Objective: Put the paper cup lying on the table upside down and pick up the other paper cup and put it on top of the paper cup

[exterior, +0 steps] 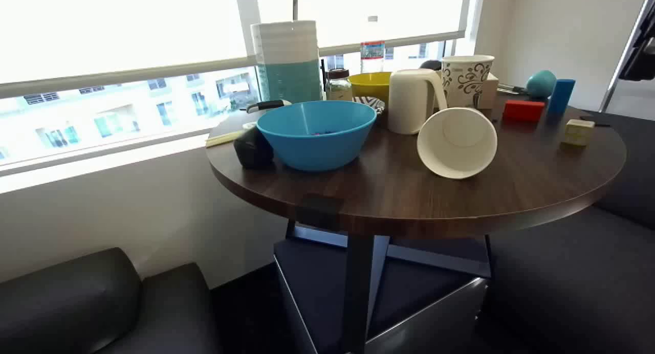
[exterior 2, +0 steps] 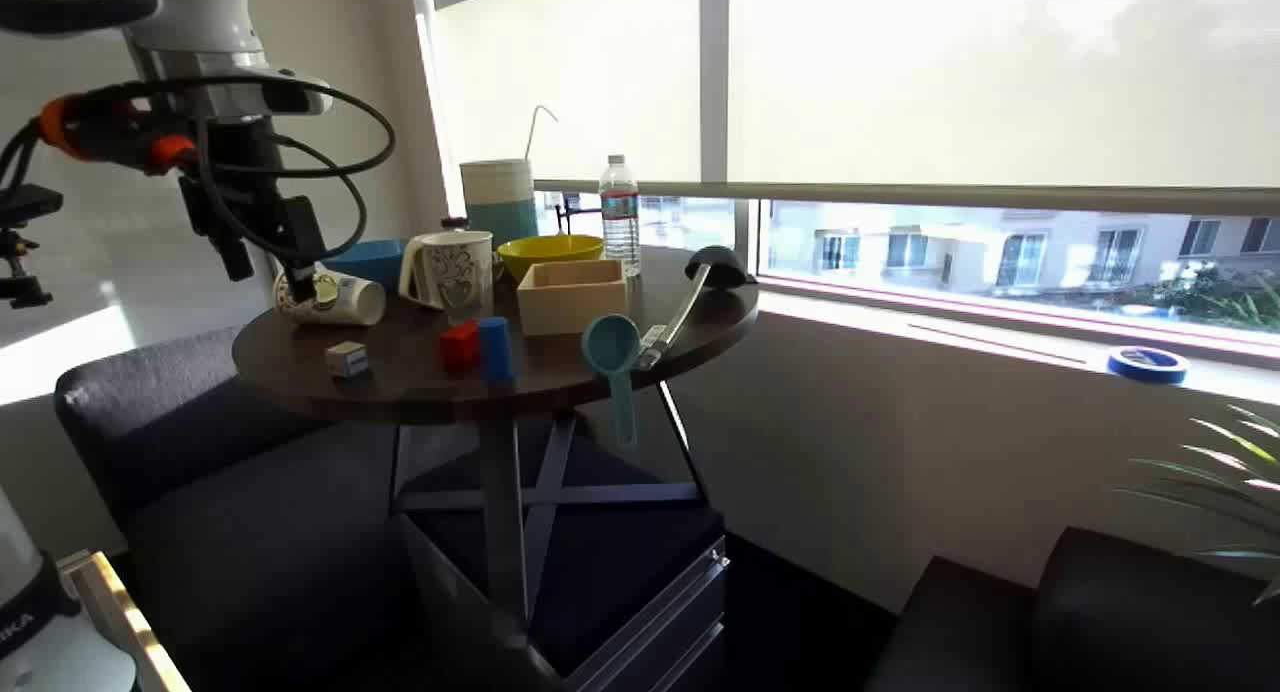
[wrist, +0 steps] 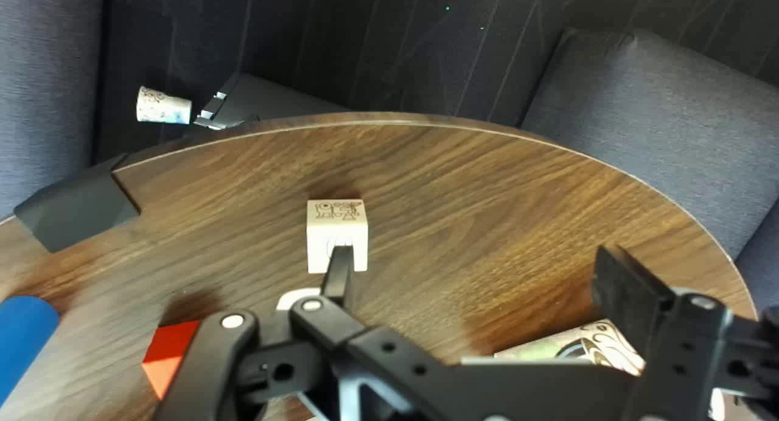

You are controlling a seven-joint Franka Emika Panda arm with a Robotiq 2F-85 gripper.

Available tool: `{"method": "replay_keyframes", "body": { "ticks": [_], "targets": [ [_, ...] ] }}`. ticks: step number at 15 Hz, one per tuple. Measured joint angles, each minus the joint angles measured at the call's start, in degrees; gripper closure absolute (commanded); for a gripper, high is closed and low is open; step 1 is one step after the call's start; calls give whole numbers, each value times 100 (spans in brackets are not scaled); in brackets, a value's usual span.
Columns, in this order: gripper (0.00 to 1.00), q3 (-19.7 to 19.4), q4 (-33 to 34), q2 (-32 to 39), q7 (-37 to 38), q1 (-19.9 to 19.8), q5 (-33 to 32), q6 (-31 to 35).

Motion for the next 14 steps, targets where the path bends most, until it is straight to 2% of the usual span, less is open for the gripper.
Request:
{"method": "replay_keyframes", "body": {
  "ticks": [10, 14],
  "targets": [
    [0, 9, 9, 24, 0, -1, 0, 0],
    [0, 205, 18, 81, 307, 142, 388, 223]
  ]
}}
